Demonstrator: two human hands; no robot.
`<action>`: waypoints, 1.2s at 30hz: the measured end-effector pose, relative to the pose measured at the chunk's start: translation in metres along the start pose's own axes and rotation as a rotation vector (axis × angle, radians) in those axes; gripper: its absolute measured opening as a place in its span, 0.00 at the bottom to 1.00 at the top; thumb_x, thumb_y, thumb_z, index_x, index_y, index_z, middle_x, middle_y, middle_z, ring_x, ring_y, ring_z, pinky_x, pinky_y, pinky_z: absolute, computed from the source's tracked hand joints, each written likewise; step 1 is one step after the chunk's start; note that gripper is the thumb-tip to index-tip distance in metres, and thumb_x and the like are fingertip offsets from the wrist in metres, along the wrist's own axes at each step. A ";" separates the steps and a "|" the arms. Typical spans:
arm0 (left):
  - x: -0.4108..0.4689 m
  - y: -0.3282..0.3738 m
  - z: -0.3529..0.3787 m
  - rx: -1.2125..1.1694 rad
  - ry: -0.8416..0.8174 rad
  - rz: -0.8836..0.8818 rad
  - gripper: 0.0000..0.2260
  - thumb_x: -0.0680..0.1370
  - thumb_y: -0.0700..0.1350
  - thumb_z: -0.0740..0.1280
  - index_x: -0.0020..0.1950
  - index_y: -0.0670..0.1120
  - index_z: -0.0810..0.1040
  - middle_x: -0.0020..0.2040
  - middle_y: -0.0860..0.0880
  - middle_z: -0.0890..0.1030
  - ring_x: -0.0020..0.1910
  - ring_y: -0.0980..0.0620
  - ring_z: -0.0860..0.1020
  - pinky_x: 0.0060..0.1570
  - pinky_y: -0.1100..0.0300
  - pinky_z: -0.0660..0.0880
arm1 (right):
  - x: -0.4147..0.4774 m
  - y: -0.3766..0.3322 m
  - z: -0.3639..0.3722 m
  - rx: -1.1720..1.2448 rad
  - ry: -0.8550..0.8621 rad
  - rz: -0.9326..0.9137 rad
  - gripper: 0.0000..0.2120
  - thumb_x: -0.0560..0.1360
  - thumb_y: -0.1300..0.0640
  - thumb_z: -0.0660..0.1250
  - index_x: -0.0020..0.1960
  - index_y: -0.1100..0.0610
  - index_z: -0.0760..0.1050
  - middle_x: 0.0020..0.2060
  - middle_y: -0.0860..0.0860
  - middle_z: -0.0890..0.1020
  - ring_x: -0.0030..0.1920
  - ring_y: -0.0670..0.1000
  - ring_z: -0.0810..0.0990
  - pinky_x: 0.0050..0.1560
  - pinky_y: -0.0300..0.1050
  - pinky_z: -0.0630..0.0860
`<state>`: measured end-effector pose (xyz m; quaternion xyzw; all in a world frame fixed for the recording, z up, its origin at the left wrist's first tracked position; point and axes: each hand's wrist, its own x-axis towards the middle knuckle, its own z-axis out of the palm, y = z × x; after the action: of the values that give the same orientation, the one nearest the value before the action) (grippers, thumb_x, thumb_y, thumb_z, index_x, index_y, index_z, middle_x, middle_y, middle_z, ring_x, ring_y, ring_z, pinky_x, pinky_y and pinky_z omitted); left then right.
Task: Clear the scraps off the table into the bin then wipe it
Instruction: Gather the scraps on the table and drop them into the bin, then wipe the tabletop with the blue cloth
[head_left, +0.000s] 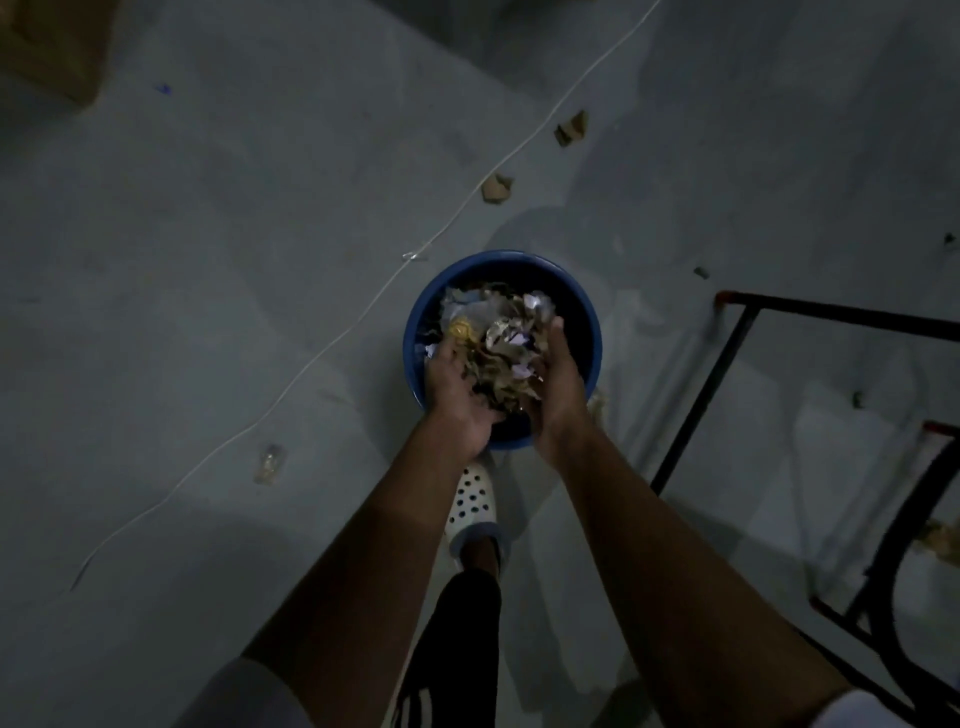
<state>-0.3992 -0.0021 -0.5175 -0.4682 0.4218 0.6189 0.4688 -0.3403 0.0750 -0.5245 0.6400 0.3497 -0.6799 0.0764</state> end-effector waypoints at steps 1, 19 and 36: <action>-0.001 0.001 -0.001 -0.016 -0.002 -0.002 0.21 0.82 0.62 0.59 0.62 0.47 0.80 0.61 0.43 0.81 0.59 0.42 0.78 0.66 0.43 0.72 | -0.002 -0.001 -0.001 0.038 -0.021 0.012 0.34 0.75 0.27 0.60 0.67 0.51 0.79 0.57 0.52 0.85 0.57 0.52 0.84 0.54 0.50 0.80; -0.294 -0.010 0.025 0.097 -0.304 0.283 0.28 0.84 0.63 0.54 0.75 0.47 0.72 0.69 0.40 0.79 0.68 0.43 0.76 0.70 0.45 0.70 | -0.308 -0.086 -0.061 0.618 -0.209 -0.132 0.35 0.83 0.36 0.51 0.75 0.63 0.67 0.73 0.60 0.72 0.73 0.57 0.70 0.75 0.48 0.66; -0.599 -0.409 0.023 0.394 -0.619 0.311 0.27 0.84 0.59 0.54 0.74 0.42 0.72 0.66 0.35 0.79 0.69 0.37 0.76 0.66 0.41 0.73 | -0.600 0.079 -0.468 0.768 -0.243 -0.563 0.35 0.83 0.37 0.48 0.71 0.65 0.72 0.66 0.63 0.79 0.68 0.56 0.77 0.68 0.48 0.73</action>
<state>0.0689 -0.0071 0.0373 -0.0913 0.4372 0.7014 0.5555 0.1872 0.0782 0.0294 0.4188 0.2216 -0.8237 -0.3115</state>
